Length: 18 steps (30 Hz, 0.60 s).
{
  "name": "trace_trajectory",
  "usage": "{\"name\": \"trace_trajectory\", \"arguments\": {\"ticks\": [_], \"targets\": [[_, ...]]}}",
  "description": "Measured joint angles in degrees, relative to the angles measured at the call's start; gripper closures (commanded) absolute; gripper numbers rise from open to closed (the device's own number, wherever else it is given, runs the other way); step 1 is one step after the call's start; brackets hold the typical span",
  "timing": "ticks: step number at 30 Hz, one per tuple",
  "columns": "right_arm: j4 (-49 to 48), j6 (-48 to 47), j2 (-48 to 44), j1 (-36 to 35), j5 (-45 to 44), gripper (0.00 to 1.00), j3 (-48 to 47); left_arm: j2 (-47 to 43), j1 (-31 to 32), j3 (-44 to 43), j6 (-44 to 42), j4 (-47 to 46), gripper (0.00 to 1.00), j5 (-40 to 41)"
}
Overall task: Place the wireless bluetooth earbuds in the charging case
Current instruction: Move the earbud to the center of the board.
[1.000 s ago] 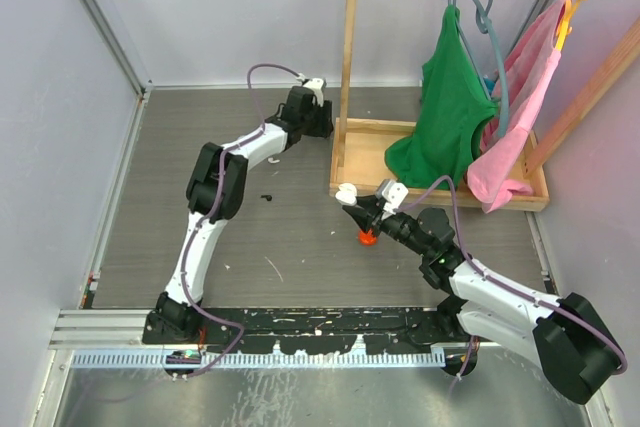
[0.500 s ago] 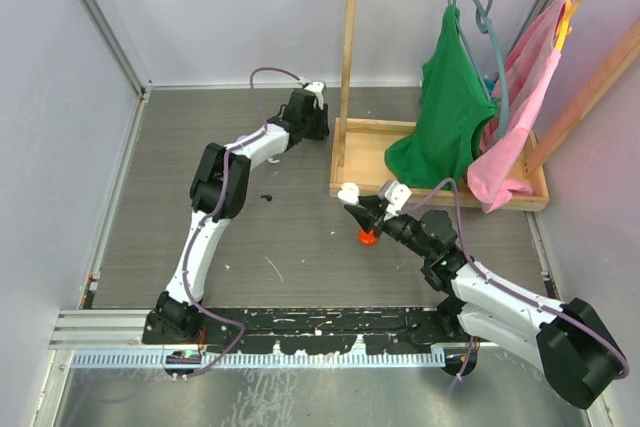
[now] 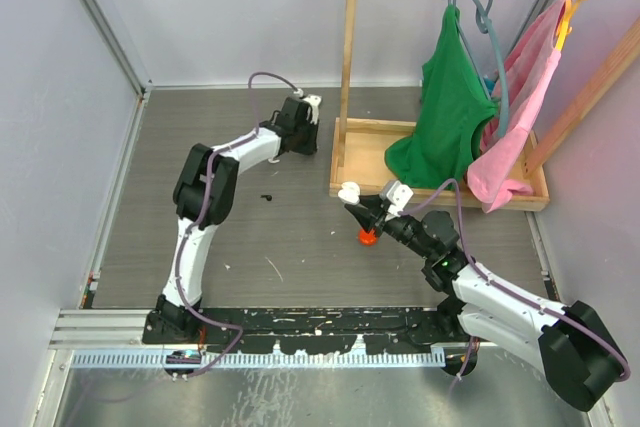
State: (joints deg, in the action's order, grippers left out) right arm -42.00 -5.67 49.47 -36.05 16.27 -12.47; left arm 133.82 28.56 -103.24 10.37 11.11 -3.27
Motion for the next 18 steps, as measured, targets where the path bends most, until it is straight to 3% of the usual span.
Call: {"name": "trace_trajectory", "arguments": {"ticks": [7, 18], "targets": [[-0.3, 0.4, -0.3, 0.0, 0.7, 0.99, 0.1, -11.3, 0.9, 14.5, -3.0, 5.9, 0.88, 0.2], [-0.4, 1.5, -2.1, 0.0, 3.0, 0.99, 0.1, -27.0, 9.0, 34.7, -0.4, 11.0, 0.87, 1.7]]}}
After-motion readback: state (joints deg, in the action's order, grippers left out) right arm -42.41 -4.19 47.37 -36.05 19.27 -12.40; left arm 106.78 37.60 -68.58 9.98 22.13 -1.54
